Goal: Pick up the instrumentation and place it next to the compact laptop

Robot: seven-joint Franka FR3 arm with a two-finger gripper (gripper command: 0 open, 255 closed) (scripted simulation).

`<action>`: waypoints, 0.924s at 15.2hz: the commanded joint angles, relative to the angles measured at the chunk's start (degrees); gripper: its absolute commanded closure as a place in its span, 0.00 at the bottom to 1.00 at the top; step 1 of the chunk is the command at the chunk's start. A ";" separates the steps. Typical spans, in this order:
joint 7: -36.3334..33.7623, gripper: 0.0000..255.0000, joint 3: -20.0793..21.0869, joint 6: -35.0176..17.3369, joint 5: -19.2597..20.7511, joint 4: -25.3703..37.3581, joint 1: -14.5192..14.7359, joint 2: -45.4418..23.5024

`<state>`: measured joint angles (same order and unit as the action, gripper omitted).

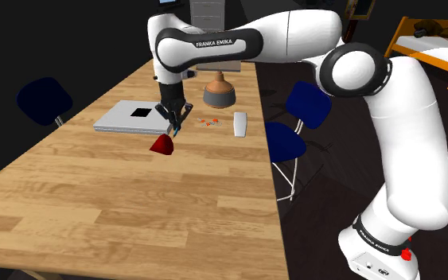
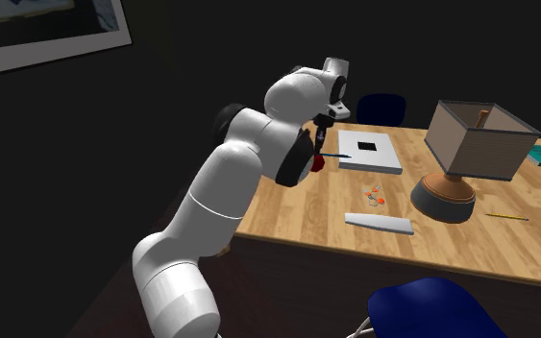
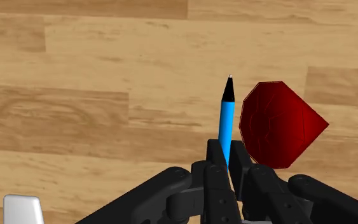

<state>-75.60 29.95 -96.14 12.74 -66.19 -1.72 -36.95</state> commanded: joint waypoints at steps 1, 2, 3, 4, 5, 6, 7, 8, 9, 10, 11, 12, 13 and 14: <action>2.01 1.00 -0.76 1.79 0.61 4.15 -0.31 -2.41; 3.06 1.00 -1.18 2.92 0.95 6.75 -0.36 -3.87; 4.15 1.00 -1.63 4.19 1.32 9.70 -0.31 -5.50; 5.26 1.00 -2.10 5.65 1.72 13.07 -0.14 -7.35; 6.50 1.00 -2.65 7.48 2.19 17.32 0.25 -9.64; 6.43 1.00 -2.65 6.46 2.10 15.95 -0.06 -9.34; 6.37 1.00 -2.60 5.47 2.06 14.63 -0.37 -9.07; 6.30 1.00 -2.57 4.57 2.03 13.51 -0.63 -8.90; 6.25 1.00 -2.55 3.67 2.01 12.40 -0.88 -8.74; 6.19 1.00 -2.54 2.80 2.00 11.36 -1.11 -8.62; 6.14 1.00 -2.53 1.95 2.00 10.39 -1.32 -8.53; 6.09 1.00 -2.53 1.13 2.01 9.46 -1.51 -8.47; 6.05 1.00 -2.53 0.33 2.03 8.59 -1.69 -8.44; 6.00 1.00 -2.54 -0.45 2.05 7.76 -1.85 -8.43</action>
<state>-69.57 27.45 -95.69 14.73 -57.66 -3.44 -45.23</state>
